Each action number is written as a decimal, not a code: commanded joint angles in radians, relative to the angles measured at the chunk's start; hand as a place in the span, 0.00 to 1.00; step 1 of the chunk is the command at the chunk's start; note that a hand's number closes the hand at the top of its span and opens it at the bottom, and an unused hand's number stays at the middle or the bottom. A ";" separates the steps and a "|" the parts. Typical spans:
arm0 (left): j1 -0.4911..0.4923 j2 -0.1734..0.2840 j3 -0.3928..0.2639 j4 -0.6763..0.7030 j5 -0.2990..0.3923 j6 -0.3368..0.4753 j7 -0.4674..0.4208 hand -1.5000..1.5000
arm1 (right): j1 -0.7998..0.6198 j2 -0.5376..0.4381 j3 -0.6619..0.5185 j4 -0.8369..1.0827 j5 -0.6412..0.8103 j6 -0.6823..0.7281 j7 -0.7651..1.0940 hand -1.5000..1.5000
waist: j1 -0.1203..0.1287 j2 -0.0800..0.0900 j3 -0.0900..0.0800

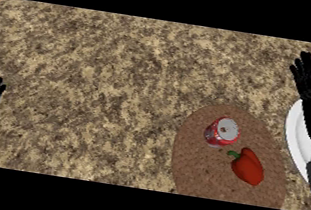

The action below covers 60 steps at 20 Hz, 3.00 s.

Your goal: Pick the bell pepper from the placemat and place it in the plate

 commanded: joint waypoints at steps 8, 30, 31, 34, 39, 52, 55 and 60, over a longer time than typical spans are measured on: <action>-0.072 -0.033 -0.121 0.006 -0.060 -0.092 -0.022 0.50 | -0.072 -0.021 0.312 -0.179 0.360 -0.018 0.057 1.00 | -0.052 -0.049 -0.014; -0.150 -0.120 -0.110 0.094 -0.136 -0.147 -0.055 0.50 | 0.592 -0.155 0.289 -0.652 0.610 -0.109 0.106 0.00 | -0.021 -0.036 -0.009; -0.097 -0.150 -0.138 0.071 -0.154 -0.131 -0.094 0.50 | 0.587 -0.205 0.249 -0.633 0.605 -0.068 0.131 0.00 | -0.013 -0.036 -0.009; -0.111 -0.124 -0.116 0.088 -0.135 -0.173 -0.079 0.50 | 0.561 -0.243 0.276 -0.634 0.655 0.016 0.223 0.00 | -0.009 -0.033 -0.009; -0.184 -0.169 -0.101 0.143 -0.166 -0.155 -0.066 0.50 | 0.567 -0.208 0.334 -0.748 0.675 0.131 0.393 0.00 | -0.021 -0.032 -0.008; -0.106 -0.171 -0.038 0.045 -0.200 -0.217 -0.030 0.50 | 0.436 -0.114 0.315 -0.531 0.834 0.261 0.444 0.00 | -0.014 -0.033 -0.007; -0.112 -0.206 -0.043 0.075 -0.245 -0.212 -0.047 0.50 | 0.419 -0.101 0.290 -0.545 0.823 0.338 0.459 0.00 | -0.016 -0.033 -0.007; -0.169 -0.240 -0.032 0.078 -0.279 -0.193 -0.014 0.50 | 0.331 -0.013 0.343 -0.409 0.929 0.308 0.444 0.00 | -0.015 -0.032 -0.007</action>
